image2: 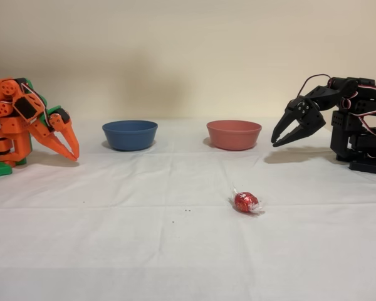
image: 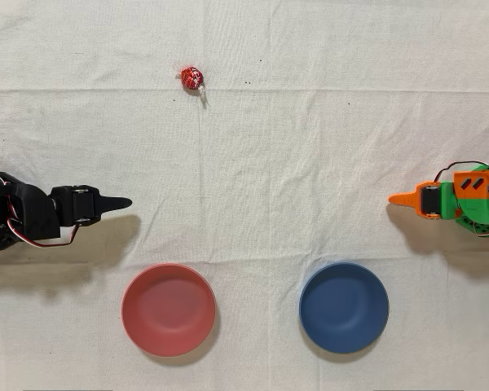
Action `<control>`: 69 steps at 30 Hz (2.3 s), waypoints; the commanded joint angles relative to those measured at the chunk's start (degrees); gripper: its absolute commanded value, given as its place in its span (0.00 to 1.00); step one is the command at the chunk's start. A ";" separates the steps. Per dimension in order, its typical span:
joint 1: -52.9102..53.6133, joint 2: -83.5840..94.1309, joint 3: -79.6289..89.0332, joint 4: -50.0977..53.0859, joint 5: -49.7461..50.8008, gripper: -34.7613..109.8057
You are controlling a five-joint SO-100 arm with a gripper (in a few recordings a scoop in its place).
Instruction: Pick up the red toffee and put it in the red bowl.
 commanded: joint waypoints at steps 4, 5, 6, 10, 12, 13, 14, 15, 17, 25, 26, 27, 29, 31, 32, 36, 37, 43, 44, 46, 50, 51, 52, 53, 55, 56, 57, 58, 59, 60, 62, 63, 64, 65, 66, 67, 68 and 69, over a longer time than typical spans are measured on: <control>0.18 0.97 1.14 0.79 0.35 0.25; 0.18 0.97 1.14 0.79 0.26 0.25; 0.18 0.97 1.14 0.79 0.26 0.25; 0.18 0.97 1.14 0.79 0.18 0.25; -0.09 0.97 1.14 0.79 -0.18 0.25; -0.18 0.97 1.14 0.70 -0.35 0.25; -0.53 0.97 1.14 0.53 -0.97 0.25; -1.32 0.97 1.14 0.35 -1.67 0.25; -1.49 0.97 1.14 -0.62 -4.31 0.24; -0.70 0.88 -6.68 5.10 -9.32 0.24; -0.79 0.88 -8.09 5.36 -9.67 0.24; -0.79 0.88 -9.58 5.98 -10.20 0.24; -0.79 0.88 -12.57 7.82 -11.34 0.24; -1.05 0.88 -15.56 10.20 -13.01 0.24; -1.14 0.88 -17.14 11.43 -13.97 0.24; -2.02 0.00 -23.03 14.68 -17.75 0.24; -2.64 -1.32 -24.79 15.21 -18.19 0.24; -11.07 -13.01 -35.16 15.03 -18.11 0.24; -13.10 -15.21 -36.83 14.59 -17.84 0.24; -17.05 -19.95 -40.69 13.89 -16.96 0.24; -23.64 -29.62 -48.87 14.06 -14.15 0.24; -24.70 -31.99 -50.89 14.59 -13.80 0.24; -25.58 -34.10 -52.82 15.12 -13.62 0.24; -26.37 -36.21 -54.67 15.56 -13.62 0.24; -27.69 -40.17 -58.36 16.44 -13.89 0.24; -28.21 -42.19 -60.21 16.88 -14.06 0.24; -28.74 -44.21 -62.05 17.58 -14.50 0.24; -29.18 -46.14 -63.81 18.02 -15.12 0.24; -29.36 -48.16 -65.30 18.54 -16.00 0.24; -29.53 -50.19 -66.88 19.42 -16.35 0.24; -30.06 -53.44 -69.43 21.36 -16.00 0.24; -30.23 -54.84 -70.49 21.97 -15.73 0.24; -30.41 -55.99 -71.28 22.32 -15.12 0.24; -30.41 -56.95 -71.81 22.32 -14.15 0.24; -30.50 -57.74 -72.07 22.15 -13.62 0.24; -30.59 -58.45 -72.25 21.71 -13.80 0.24; -30.59 -59.06 -72.25 21.01 -13.18 0.24; -30.59 -59.59 -72.33 20.30 -12.13 0.24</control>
